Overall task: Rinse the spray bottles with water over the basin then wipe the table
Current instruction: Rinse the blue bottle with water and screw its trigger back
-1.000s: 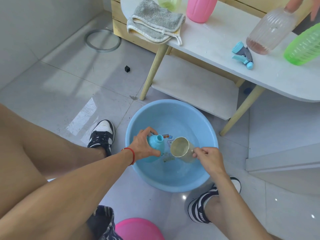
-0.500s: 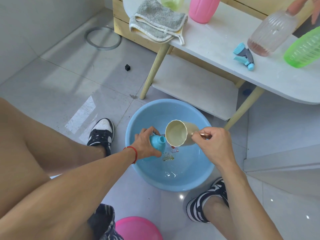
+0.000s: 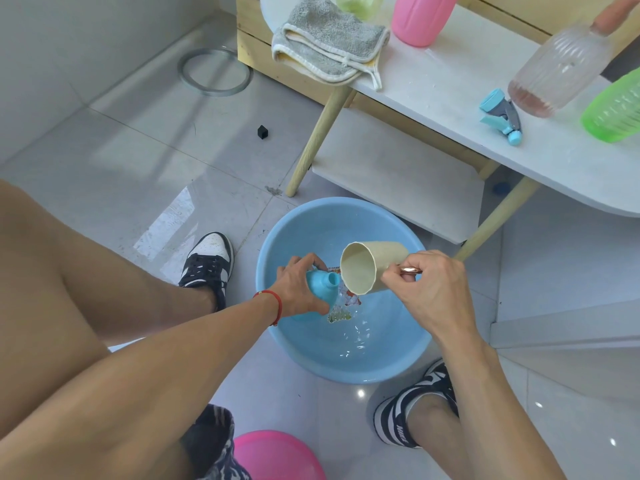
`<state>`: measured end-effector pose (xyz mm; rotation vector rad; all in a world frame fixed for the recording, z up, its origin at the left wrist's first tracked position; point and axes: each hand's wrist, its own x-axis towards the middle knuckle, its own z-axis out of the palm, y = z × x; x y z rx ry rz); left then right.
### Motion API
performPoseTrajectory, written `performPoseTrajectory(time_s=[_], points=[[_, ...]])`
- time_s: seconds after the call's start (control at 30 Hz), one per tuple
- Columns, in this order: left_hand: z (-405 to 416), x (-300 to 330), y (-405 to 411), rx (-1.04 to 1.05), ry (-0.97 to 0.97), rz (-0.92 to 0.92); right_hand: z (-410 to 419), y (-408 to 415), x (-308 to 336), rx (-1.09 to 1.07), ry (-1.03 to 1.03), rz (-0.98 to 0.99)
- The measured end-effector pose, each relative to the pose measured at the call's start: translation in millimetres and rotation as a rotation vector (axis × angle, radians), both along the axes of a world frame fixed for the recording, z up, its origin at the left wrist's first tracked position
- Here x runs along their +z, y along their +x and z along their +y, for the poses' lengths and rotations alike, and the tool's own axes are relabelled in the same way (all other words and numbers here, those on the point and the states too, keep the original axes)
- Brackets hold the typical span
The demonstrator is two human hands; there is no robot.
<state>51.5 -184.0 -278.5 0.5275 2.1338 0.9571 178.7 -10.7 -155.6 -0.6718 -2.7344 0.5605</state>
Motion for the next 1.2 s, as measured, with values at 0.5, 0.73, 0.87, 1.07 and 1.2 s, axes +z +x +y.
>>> performPoseTrajectory(time_s=[0.5,0.73,0.87,1.07,1.2], points=[[-0.5,2.7,1.8,-0.024,-0.027,-0.004,-2.5,-0.4,2.8,0.026,0.079,0.021],[0.7,2.6,1.9,-0.025,-0.032,-0.002,-3.7,-0.6,3.2,0.030,0.105,0.014],[0.8,1.7,1.2,-0.023,-0.036,-0.009,-2.7,0.4,4.2,-0.003,0.032,0.011],[5.3,4.2,0.4,-0.001,-0.079,-0.023,13.5,5.3,-17.2,-0.230,-0.166,-0.081],[14.3,15.8,0.2,-0.002,-0.176,-0.100,13.2,15.8,-48.2,-0.067,0.030,-0.167]])
